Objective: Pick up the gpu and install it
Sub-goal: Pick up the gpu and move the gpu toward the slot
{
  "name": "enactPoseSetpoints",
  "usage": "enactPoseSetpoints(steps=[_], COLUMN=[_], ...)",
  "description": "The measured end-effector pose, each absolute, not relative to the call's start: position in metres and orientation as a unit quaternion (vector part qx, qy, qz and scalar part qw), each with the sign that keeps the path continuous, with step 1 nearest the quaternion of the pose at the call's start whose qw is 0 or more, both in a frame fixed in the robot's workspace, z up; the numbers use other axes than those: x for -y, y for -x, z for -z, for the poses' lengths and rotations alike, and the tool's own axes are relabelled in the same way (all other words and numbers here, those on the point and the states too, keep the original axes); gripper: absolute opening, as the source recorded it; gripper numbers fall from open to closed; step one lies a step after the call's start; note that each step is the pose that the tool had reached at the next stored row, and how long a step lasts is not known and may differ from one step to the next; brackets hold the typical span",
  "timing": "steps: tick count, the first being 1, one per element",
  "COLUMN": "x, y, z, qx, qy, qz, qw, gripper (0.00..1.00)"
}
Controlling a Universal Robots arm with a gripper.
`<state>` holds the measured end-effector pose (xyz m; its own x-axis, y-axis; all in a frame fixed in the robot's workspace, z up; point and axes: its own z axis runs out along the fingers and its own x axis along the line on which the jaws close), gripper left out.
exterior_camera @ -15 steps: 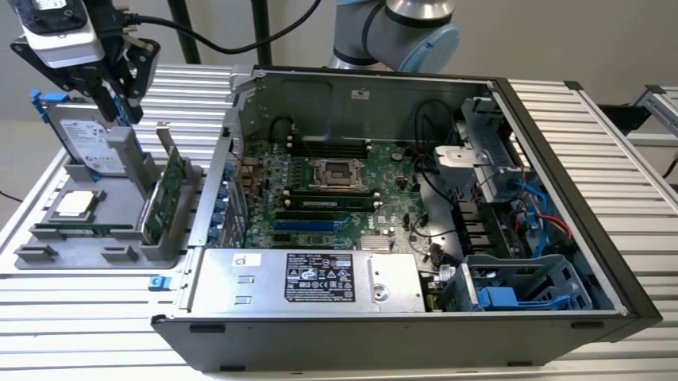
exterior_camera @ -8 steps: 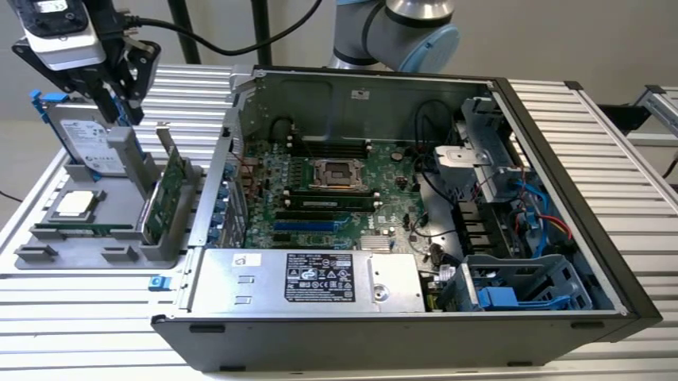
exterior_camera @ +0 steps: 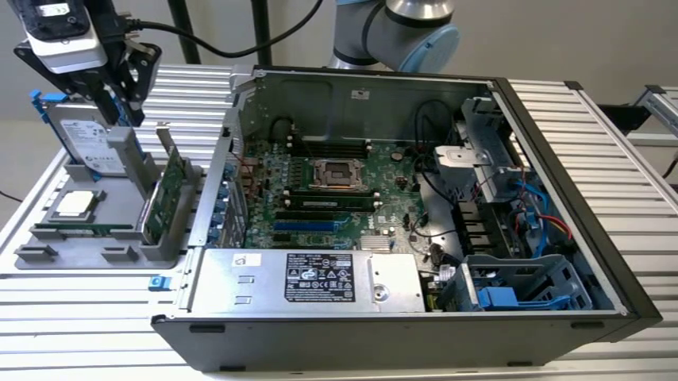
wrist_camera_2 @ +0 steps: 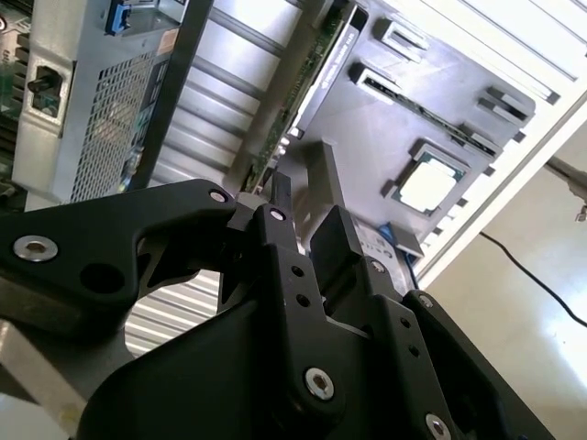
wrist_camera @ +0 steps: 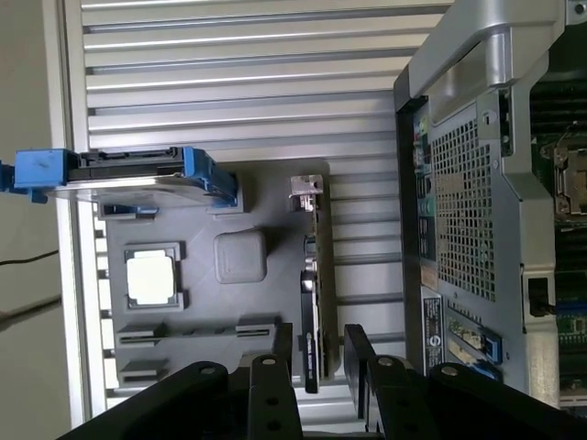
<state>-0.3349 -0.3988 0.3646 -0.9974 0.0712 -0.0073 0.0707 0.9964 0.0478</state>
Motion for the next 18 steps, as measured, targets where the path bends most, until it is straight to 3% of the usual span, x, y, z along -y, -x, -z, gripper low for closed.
enactPoseSetpoints(steps=[18], x=[0.3988], y=[0.3349], z=[-0.3575], qx=[-0.999], qy=[-0.035], qz=[-0.024], qw=[0.004], gripper=[1.00])
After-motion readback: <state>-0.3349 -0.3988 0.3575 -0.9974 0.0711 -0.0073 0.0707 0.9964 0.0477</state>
